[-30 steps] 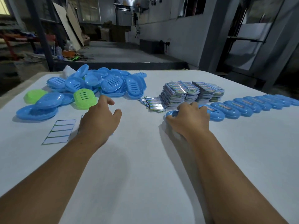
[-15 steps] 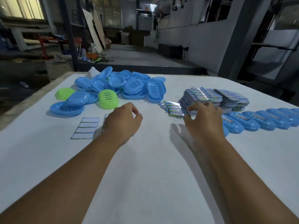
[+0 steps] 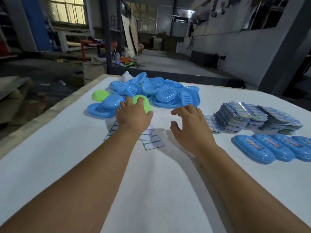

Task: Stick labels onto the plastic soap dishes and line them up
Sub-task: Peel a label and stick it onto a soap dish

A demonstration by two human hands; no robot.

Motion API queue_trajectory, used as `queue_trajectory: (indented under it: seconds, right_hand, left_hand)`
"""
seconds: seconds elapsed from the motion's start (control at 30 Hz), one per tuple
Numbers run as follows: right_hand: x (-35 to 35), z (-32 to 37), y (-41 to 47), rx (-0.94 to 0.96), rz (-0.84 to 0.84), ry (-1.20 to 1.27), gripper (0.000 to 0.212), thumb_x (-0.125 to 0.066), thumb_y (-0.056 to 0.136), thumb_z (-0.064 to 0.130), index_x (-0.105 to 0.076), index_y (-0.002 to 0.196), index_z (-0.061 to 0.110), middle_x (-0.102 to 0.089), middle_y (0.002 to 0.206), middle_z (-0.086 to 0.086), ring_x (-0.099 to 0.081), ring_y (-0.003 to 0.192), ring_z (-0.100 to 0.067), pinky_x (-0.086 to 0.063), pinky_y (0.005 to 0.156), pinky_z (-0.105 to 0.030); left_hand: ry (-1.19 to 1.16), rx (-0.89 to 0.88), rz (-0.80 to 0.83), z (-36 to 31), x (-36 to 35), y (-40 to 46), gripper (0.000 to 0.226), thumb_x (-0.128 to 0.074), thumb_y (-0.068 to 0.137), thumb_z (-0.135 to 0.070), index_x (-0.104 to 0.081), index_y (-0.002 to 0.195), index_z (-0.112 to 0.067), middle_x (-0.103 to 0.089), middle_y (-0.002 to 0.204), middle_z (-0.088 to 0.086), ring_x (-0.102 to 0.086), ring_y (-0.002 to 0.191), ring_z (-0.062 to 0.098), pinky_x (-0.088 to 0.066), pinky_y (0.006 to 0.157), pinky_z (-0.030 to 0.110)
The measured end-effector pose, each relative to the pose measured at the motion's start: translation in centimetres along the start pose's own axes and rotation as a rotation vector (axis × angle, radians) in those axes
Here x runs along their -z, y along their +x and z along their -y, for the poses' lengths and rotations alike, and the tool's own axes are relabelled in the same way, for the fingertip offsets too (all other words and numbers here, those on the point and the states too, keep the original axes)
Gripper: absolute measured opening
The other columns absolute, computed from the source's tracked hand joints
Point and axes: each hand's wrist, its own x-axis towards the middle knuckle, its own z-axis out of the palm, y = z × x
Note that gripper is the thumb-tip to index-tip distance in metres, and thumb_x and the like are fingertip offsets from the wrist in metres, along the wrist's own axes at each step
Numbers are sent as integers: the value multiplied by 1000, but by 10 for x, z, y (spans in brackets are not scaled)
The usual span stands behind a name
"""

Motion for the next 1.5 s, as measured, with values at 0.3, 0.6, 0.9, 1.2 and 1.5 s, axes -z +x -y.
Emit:
queue_trajectory:
  seconds: [0.3, 0.6, 0.9, 1.2, 1.5]
  right_hand:
    - [-8, -17, -4, -74, -7, 73, 31, -66, 93, 30, -66, 124, 26, -55, 127, 0, -47, 120, -25, -38, 96, -32]
    - [0, -31, -4, -201, -19, 197, 28, -65, 93, 26, -66, 121, 27, -55, 119, 4, -53, 117, -20, -44, 94, -32]
    - [15, -65, -6, -404, 0, 63, 47, -55, 91, 3, -60, 135, 16, -60, 133, -13, -50, 126, -36, -42, 102, -40]
    - [19, -77, -9, -469, 110, -142, 19, -51, 94, 21, -65, 95, 8, -70, 102, -15, -58, 105, -41, -43, 82, -38]
    - [27, -74, -4, -548, 23, -236, 9, -55, 88, 17, -57, 81, 12, -62, 84, -10, -49, 79, -33, -39, 69, -34]
  left_hand:
    - [-31, 104, 65, 1, -14, 15, 85, -58, 79, -76, -40, 139, -18, -52, 134, 15, -47, 124, 36, -43, 97, 47]
    - [-415, -75, -17, -6, 3, -3, 54, -71, 74, -45, -42, 114, -23, -59, 117, 3, -48, 106, 28, -38, 81, 35]
    - [-463, -390, 448, -23, 34, -46, 84, -76, 61, -36, -30, 129, -52, -57, 128, -12, -58, 106, 14, -49, 87, 33]
    - [-387, -398, 528, -25, 33, -55, 74, -64, 71, -37, -29, 134, -56, -52, 137, -15, -48, 117, 15, -40, 92, 36]
    - [-408, -460, 405, -29, 38, -58, 54, -64, 83, -33, -48, 134, -41, -52, 129, -11, -43, 123, 12, -36, 98, 32]
